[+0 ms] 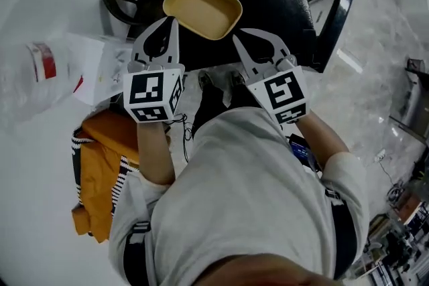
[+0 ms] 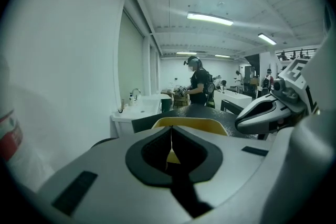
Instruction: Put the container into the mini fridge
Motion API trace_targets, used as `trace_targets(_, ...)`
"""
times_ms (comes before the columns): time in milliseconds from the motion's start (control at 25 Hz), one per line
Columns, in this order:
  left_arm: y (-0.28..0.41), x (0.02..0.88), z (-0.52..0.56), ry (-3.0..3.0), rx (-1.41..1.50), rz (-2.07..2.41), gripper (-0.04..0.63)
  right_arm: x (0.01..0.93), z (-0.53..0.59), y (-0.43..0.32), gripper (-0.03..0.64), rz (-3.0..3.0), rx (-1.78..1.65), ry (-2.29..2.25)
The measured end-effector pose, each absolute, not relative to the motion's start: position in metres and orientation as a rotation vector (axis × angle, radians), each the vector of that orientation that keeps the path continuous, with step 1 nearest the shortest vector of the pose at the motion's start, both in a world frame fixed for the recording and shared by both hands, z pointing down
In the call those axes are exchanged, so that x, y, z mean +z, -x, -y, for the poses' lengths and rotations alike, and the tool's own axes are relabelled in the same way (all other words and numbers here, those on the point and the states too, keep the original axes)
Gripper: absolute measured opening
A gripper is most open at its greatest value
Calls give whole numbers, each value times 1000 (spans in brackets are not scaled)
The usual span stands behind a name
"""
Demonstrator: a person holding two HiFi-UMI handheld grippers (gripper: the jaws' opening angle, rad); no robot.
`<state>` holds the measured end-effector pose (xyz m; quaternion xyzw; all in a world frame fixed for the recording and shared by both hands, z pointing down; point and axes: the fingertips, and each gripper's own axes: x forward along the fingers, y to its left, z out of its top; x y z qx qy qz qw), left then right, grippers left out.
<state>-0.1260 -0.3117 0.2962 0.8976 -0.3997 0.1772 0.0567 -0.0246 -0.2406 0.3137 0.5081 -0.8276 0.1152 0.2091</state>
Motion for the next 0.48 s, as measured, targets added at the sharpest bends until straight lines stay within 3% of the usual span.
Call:
trace_targets(200, 132, 295, 331, -2751, 523, 1111, 14, 317, 242, 29, 48, 2221, 396, -1540)
trace_targets(360, 135, 295, 349, -2761, 544, 1060, 20, 320, 242, 26, 134, 2179, 576, -1689)
trace_targets(480, 132, 299, 361, -2771, 587, 977, 125, 322, 243, 25, 163, 2121, 795, -1834)
